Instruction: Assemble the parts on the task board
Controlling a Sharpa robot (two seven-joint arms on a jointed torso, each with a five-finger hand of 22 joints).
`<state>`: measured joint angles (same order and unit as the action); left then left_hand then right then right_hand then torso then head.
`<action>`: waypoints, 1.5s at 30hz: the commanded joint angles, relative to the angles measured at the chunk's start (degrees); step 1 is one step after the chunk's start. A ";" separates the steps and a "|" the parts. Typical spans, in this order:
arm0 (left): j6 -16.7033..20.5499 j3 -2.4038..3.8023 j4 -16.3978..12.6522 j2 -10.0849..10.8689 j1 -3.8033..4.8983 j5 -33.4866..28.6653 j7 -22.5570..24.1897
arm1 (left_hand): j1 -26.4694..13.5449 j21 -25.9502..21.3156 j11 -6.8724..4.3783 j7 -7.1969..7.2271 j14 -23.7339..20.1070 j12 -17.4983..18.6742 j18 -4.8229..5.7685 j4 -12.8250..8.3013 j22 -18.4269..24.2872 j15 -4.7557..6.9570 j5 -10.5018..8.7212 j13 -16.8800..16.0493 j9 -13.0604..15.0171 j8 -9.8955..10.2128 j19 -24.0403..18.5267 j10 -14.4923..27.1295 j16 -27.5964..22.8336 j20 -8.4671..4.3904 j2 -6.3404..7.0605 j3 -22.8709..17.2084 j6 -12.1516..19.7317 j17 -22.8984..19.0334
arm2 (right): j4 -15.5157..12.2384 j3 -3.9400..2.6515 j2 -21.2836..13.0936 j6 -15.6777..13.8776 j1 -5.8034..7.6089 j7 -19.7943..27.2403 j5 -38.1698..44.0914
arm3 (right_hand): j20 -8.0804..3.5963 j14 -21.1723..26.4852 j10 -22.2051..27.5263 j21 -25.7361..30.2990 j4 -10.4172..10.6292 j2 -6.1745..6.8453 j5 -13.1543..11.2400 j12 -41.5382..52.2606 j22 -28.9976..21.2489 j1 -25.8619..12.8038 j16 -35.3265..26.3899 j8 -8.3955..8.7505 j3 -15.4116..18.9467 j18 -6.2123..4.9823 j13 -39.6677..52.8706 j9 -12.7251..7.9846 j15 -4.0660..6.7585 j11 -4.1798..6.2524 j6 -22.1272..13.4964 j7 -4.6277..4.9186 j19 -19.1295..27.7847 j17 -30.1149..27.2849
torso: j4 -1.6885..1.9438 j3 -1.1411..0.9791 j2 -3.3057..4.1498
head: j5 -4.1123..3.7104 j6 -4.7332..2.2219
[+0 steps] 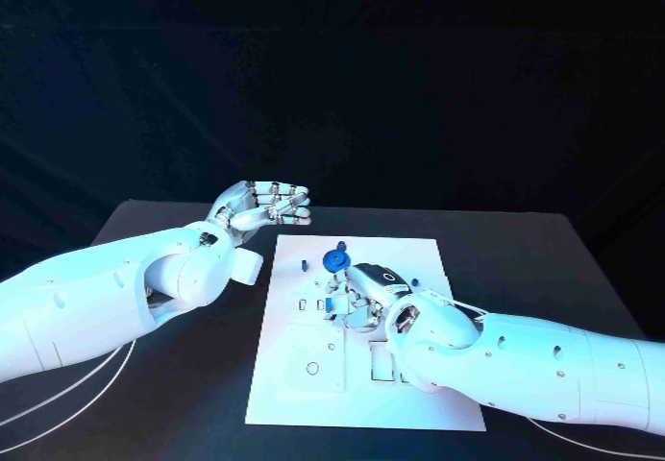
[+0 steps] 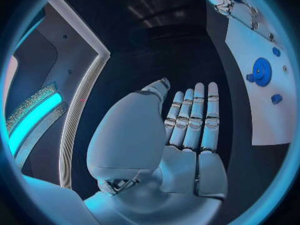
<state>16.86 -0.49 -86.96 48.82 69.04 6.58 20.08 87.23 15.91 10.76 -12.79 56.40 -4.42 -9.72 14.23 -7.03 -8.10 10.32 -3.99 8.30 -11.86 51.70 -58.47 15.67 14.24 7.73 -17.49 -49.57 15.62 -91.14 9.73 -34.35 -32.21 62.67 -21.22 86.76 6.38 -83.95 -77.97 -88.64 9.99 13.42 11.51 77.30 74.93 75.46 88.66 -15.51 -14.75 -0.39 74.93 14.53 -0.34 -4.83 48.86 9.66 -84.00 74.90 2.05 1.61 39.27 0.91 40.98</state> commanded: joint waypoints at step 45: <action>-34.93 -1.93 10.03 -13.77 4.66 53.62 -50.53 | -25.17 62.15 -10.06 8.01 31.31 -61.38 4.39 2.68 -57.50 10.74 -1.12 -50.88 26.87 -26.80 22.62 -12.72 71.32 -10.73 -2.04 4.56 0.66 67.51 | 1.49 -1.51 -18.32 1.57 13.15 22.53 -47.09 | 0.03 -4.18 3.13 6.94 3.27 -1.39 4.39 -2.69 10.73 4.87 -1.48 -0.68 1.71 -1.68 -1.31 -0.43 -0.04 0.20 0.70 -0.22 -1.59 7.28 | -0.50 -1.20 -1.91 | 1.01 1.60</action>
<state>-14.04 -2.39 -77.17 35.43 73.51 57.51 -28.28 62.68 77.79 0.73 -4.89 84.15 -65.57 -6.15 16.91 -64.48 2.26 9.51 -54.78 35.13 -38.50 74.12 -71.39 86.96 3.69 5.72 -13.35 -49.27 74.95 -89.70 8.24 -52.69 -31.92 75.79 0.74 40.34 6.37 -83.95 -75.23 -81.76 12.89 11.61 15.68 74.84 74.90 80.39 87.21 -15.96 -12.98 -1.28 73.68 14.08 -0.33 -4.71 49.47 9.49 -84.00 74.92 1.47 0.37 37.34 1.91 42.57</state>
